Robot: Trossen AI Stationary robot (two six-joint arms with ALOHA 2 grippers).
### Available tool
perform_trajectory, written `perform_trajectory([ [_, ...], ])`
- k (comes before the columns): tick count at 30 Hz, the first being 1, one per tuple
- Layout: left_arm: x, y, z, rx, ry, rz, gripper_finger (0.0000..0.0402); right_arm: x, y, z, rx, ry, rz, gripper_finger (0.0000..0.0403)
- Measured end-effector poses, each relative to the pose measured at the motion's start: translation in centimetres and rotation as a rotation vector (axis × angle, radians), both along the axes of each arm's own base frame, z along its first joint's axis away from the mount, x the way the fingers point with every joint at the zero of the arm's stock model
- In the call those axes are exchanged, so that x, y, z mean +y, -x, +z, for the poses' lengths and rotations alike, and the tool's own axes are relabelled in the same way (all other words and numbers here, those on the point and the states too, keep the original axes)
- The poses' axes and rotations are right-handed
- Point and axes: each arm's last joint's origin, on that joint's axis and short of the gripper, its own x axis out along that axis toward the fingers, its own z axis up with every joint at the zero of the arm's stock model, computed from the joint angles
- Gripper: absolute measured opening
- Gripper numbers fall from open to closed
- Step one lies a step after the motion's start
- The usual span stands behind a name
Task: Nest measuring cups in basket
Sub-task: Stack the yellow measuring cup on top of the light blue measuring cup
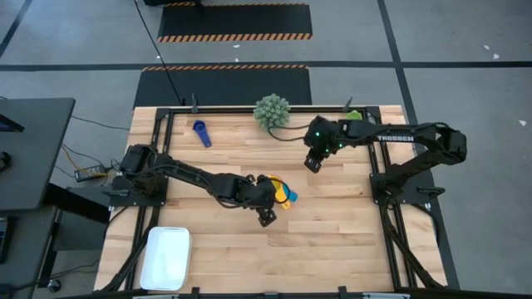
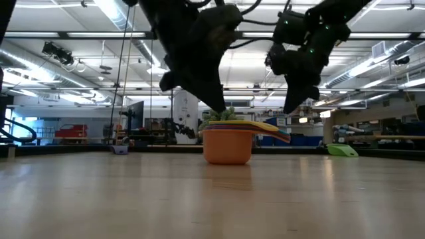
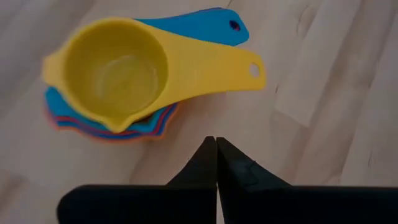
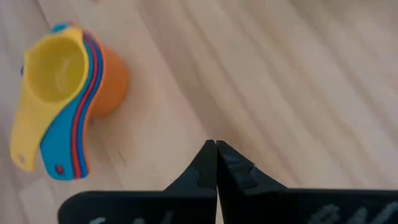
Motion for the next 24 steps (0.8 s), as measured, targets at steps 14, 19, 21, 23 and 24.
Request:
perform_trajectory([
  [14, 1.4, -0.2, -2.3, -0.137, 0.101, 0.037, 0.0, 1.4, -0.3, -4.1, -0.234, -0.034, 0.021, 0.0001],
  [19, 2.1, -0.3, -2.3, -0.141, 0.101, 0.064, 0.0, 1.3, -0.6, -4.5, -0.225, -0.027, 0.024, 0.0001],
  [21, 2.3, -0.3, -2.3, -0.139, 0.103, 0.071, 0.0, 1.3, -0.8, -5.1, -0.211, -0.041, 0.022, 0.0001],
  [23, 2.3, -0.3, -2.3, -0.141, 0.113, 0.082, 0.0, 1.5, -1.3, -5.6, -0.211, -0.059, 0.042, 0.0001],
  [24, 2.3, -0.3, -2.3, -0.142, 0.115, 0.084, 0.0, 1.6, -1.6, -5.9, -0.216, -0.065, 0.047, 0.0001],
])
